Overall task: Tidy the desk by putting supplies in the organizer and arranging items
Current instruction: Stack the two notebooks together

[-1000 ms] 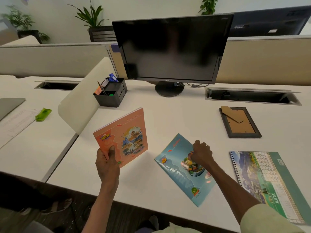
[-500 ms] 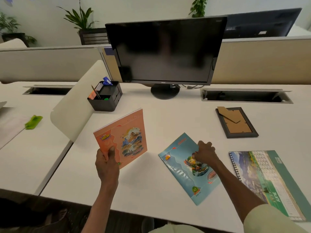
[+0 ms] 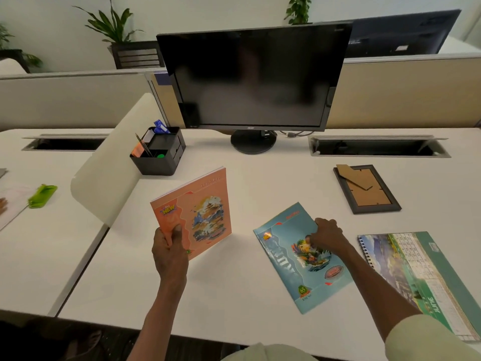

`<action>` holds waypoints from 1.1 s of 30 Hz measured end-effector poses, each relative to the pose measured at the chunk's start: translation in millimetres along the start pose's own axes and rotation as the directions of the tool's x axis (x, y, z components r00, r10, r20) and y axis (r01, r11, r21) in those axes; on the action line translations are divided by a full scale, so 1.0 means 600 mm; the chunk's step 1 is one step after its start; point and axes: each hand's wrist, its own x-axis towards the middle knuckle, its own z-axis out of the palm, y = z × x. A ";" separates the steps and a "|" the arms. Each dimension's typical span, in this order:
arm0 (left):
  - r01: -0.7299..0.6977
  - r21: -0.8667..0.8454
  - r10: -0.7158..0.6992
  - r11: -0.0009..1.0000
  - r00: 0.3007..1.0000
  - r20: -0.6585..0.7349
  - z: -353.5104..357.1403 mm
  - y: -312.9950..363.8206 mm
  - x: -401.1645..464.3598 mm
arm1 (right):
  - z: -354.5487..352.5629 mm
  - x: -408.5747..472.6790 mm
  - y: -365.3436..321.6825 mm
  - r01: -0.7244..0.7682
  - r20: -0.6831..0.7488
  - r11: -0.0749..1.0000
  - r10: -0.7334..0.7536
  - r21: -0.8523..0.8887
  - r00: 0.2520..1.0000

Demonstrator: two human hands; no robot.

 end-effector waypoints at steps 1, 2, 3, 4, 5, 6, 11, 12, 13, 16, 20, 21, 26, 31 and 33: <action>0.003 0.002 -0.003 1.000 1.000 0.003 0.000 -0.001 0.002 | 0.001 0.006 0.006 -0.004 0.001 1.000 0.004 0.014 1.000; 0.004 0.005 -0.004 1.000 1.000 0.005 0.002 -0.001 0.003 | 0.005 0.017 0.016 -0.007 0.000 0.999 0.007 0.035 1.000; 0.004 0.008 -0.004 1.000 1.000 0.003 0.003 -0.002 0.005 | 0.005 0.025 0.023 -0.005 -0.007 0.998 0.005 0.056 1.000; 0.002 0.013 -0.002 1.000 1.000 0.002 0.004 -0.002 0.008 | 0.005 0.029 0.027 -0.001 -0.020 0.997 0.003 0.077 1.000; 0.002 0.017 -0.002 1.000 1.000 0.002 0.005 -0.001 0.009 | 0.003 0.029 0.028 0.009 -0.037 0.996 -0.006 0.093 0.999; 0.002 0.020 -0.002 1.000 1.000 0.005 0.006 0.000 0.011 | 0.000 0.026 0.026 0.019 -0.048 0.994 -0.014 0.108 0.999; -0.011 0.019 0.011 1.000 1.000 0.009 0.012 0.002 0.013 | -0.003 0.013 0.025 0.010 -0.075 0.984 0.003 0.176 0.997; -0.012 0.018 0.011 1.000 1.000 0.010 0.013 0.003 0.012 | -0.004 0.010 0.024 0.026 -0.084 0.976 -0.008 0.215 0.996; -0.011 0.018 0.011 1.000 1.000 0.013 0.014 0.003 0.011 | -0.006 0.003 0.022 0.048 -0.099 0.964 -0.022 0.262 0.995; -0.006 0.014 0.006 1.000 1.000 0.022 0.016 0.002 0.009 | -0.015 -0.021 0.017 0.105 -0.160 0.925 -0.048 0.366 0.986; -0.007 0.024 0.006 1.000 0.999 0.038 0.019 0.000 0.015 | -0.031 -0.047 0.011 0.192 -0.219 0.834 -0.088 0.517 0.972; -0.011 0.028 0.010 1.000 0.999 0.045 0.021 0.000 0.016 | -0.037 -0.053 0.007 0.221 -0.227 0.805 -0.111 0.551 0.968; -0.015 0.034 0.012 0.999 0.997 0.081 0.042 0.011 0.023 | -0.062 -0.078 -0.026 0.331 -0.260 0.662 -0.208 0.672 0.943; 0.017 -0.017 -0.013 1.000 0.983 0.185 0.078 0.023 0.014 | -0.080 -0.095 -0.069 0.389 -0.280 0.496 -0.281 0.776 0.918; 0.040 -0.043 -0.028 0.998 0.968 0.249 0.093 0.026 0.006 | -0.078 -0.099 -0.086 0.396 -0.280 0.454 -0.304 0.798 0.911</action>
